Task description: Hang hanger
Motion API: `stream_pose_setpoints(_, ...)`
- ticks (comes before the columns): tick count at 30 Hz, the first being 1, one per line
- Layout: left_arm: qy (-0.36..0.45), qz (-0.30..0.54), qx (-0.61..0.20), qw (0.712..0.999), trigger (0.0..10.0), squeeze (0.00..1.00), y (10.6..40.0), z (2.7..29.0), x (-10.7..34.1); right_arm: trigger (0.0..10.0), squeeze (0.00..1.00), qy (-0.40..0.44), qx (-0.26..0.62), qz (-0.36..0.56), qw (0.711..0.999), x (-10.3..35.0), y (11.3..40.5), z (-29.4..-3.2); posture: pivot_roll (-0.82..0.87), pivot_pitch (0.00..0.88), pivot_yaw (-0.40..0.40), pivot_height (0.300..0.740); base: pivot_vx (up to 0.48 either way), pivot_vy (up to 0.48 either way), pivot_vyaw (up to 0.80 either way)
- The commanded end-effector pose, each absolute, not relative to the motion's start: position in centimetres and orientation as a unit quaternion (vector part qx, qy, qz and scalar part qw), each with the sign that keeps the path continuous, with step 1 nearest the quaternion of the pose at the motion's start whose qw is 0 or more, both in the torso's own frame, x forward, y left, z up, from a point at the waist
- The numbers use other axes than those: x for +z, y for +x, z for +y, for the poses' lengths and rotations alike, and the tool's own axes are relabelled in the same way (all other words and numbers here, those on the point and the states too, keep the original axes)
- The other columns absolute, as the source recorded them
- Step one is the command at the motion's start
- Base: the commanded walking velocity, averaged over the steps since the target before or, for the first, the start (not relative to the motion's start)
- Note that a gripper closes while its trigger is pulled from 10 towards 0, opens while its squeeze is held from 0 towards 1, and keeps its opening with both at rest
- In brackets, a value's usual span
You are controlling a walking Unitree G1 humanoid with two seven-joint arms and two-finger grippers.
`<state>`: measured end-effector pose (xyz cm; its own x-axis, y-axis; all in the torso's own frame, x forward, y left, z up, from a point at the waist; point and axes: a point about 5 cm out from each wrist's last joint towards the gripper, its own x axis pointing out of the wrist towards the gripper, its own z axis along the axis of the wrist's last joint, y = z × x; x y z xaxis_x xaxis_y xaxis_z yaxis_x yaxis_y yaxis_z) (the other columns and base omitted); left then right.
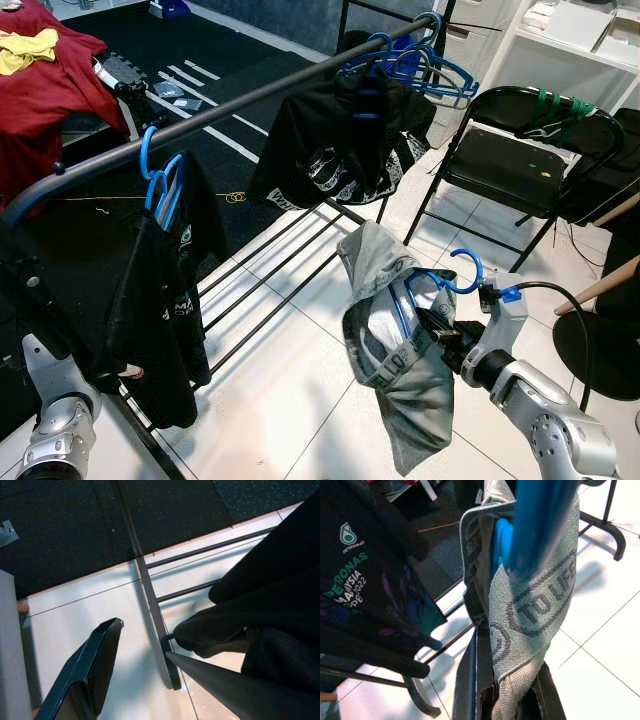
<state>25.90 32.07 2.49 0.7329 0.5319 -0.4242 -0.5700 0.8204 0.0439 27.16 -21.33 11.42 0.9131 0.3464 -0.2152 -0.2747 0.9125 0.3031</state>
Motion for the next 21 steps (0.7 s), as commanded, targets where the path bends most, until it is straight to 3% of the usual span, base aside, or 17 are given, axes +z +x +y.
stream_pose_setpoints(1,0.04,0.242,0.338,0.909,10.0,0.0,24.5,33.4,2.1,10.0,0.0,0.132,0.155,0.141,0.969,11.1,26.8,-21.8,-0.03,0.2,0.037,0.74,0.0,0.0,0.0)
stream_pose_setpoints(21,0.04,0.209,0.344,0.914,10.0,0.0,25.1,34.8,3.8,10.0,0.0,0.127,0.157,0.147,0.968,11.1,26.6,-21.9,-0.03,0.199,0.039,0.74,0.0,0.0,0.0)
